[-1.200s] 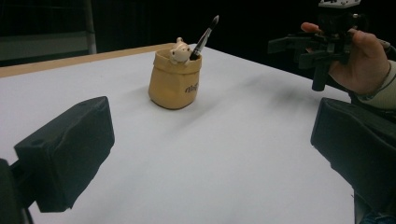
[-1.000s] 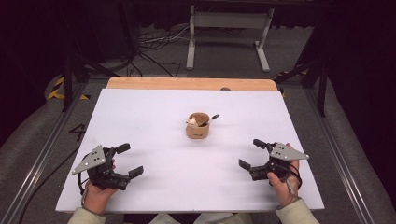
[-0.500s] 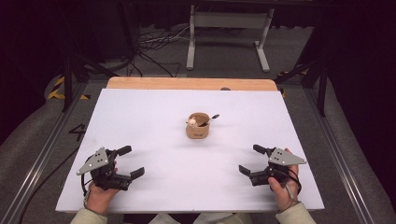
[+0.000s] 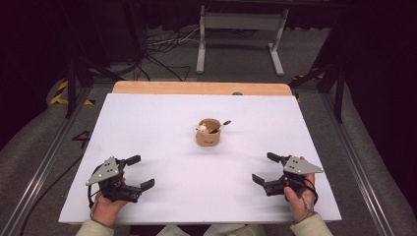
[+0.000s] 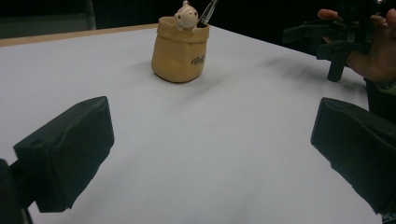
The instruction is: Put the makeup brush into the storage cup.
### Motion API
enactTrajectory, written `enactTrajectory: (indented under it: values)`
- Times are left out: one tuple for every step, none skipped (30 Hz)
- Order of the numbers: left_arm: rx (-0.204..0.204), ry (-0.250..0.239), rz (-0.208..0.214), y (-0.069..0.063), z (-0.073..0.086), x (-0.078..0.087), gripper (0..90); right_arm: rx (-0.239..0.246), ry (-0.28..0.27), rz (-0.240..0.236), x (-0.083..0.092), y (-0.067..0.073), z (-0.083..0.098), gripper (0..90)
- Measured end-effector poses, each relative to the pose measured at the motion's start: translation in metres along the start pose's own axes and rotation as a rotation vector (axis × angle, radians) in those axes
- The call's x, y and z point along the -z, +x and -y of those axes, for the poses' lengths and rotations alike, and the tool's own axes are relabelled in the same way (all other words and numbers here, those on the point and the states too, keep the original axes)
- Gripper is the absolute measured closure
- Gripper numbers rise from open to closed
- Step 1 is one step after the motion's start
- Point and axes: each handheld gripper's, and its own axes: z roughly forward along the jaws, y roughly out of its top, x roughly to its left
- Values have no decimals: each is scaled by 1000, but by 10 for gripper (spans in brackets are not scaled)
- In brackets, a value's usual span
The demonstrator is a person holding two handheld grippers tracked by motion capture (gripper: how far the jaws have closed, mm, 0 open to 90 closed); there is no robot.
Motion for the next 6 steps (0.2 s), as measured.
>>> enactTrajectory:
  values:
    - [0, 0, 0, 0, 0, 0, 1, 0, -4, 0, 0, 0, 0, 20]
    - [5, -4, 1, 0, 0, 0, 1, 1, -5, 1, 1, 0, -1, 20]
    - [4, -3, 2, 0, 0, 0, 1, 1, -8, 0, 1, 0, -1, 20]
    - [5, -5, 2, -1, 0, 0, 1, 1, -9, -5, 1, 1, -2, 20]
    - [5, -5, 2, -1, 0, 0, 1, 3, -7, -4, 1, 1, -2, 20]
    - [4, -4, 2, -1, 0, 0, 1, 3, -7, -4, 1, 1, -2, 20]
